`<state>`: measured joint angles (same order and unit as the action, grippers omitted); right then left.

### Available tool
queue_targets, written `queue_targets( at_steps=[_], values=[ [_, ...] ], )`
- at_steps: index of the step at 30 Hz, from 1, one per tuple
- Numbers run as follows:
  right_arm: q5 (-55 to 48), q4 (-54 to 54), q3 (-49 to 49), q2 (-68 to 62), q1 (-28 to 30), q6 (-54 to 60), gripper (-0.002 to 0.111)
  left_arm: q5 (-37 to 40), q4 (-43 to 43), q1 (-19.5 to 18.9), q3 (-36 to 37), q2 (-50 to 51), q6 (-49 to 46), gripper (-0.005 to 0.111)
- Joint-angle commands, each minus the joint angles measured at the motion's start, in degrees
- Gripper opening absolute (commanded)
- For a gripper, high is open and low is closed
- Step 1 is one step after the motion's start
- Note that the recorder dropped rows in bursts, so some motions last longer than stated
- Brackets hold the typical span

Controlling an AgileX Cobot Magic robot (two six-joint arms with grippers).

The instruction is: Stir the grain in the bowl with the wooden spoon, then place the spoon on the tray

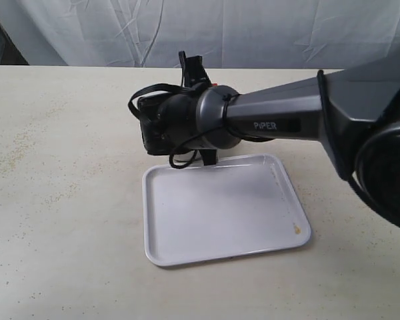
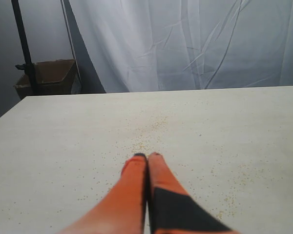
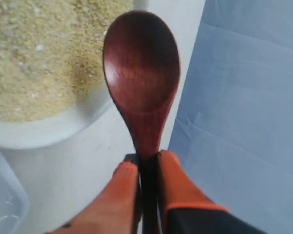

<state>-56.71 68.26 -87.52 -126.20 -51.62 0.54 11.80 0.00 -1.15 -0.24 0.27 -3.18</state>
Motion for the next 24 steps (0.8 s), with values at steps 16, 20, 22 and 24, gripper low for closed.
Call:
queue_targets(
  at_steps=[16, 20, 22, 24],
  values=[
    [1.82, -0.44, -0.2, -2.14, -2.14, -2.04, -0.001, -0.42, 0.32, 0.31, 0.24, -0.27, -0.01, 0.0],
    [-1.93, 1.4, -0.2, -0.54, -2.36, -2.04, -0.001, -0.42, 0.32, 0.31, 0.24, -0.27, -0.01, 0.0],
    [-4.0, 2.72, -0.2, 0.22, -2.36, -2.04, -0.001, -0.42, 0.32, 0.31, 0.24, -0.27, -0.01, 0.0],
    [-5.72, 3.43, -0.2, 0.92, -2.46, -2.04, -0.001, -0.42, 0.32, 0.31, 0.24, -0.27, -0.01, 0.0]
  ],
)
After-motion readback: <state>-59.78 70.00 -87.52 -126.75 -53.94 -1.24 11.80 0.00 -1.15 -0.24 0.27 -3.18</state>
